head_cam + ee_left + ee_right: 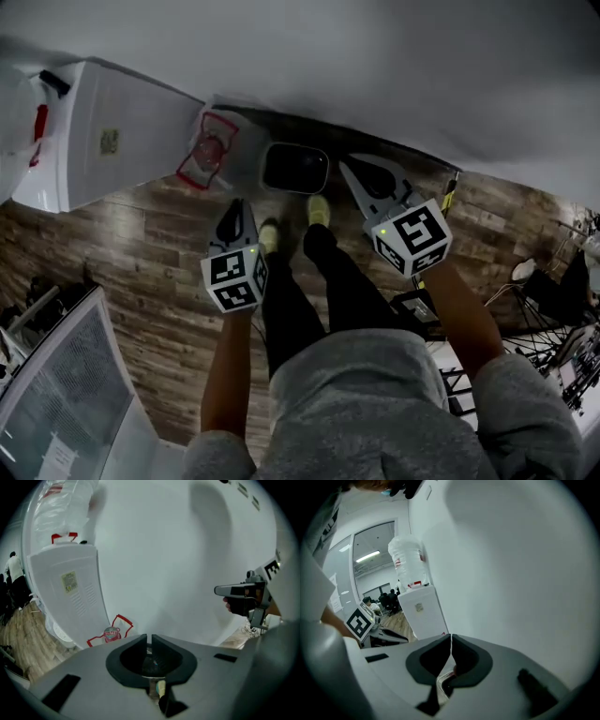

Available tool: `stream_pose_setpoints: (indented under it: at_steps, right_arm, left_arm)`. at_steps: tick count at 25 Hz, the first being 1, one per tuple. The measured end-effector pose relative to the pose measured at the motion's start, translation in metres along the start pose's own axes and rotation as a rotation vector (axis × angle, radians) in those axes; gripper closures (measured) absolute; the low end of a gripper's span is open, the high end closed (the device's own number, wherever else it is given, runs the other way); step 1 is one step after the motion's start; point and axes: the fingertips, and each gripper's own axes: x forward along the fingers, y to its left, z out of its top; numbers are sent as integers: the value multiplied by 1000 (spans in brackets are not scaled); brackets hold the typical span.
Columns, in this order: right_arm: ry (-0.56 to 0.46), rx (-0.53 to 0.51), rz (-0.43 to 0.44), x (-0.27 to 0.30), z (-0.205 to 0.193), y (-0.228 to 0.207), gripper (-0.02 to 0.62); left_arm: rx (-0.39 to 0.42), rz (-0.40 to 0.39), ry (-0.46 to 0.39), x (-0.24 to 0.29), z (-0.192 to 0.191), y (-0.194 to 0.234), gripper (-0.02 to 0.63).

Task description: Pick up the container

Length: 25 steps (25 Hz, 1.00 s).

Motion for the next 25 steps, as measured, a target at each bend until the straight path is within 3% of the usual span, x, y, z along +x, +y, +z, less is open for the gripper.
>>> stream_pose_setpoints:
  at_steps: [2,4,12,17,25]
  right_arm:
    - [25,-6,12,15,-21,1,569]
    - [48,-26,26,29,-41,2,569]
    - [122,-3,131,80,-116,16,569]
    - [182,49,156,107,-178,20,569]
    - [232,119,182,131,-254,23,569]
  left_arm:
    - [-4,-9,41,24,-23,2,563]
    - [-17,-25,88,49,-46,2,494]
    - [-76,-12,234,136,-136,20,456]
    - [-16,-24,331,193,-189,32,430]
    - [-101,35,399,281,-256,63,425]
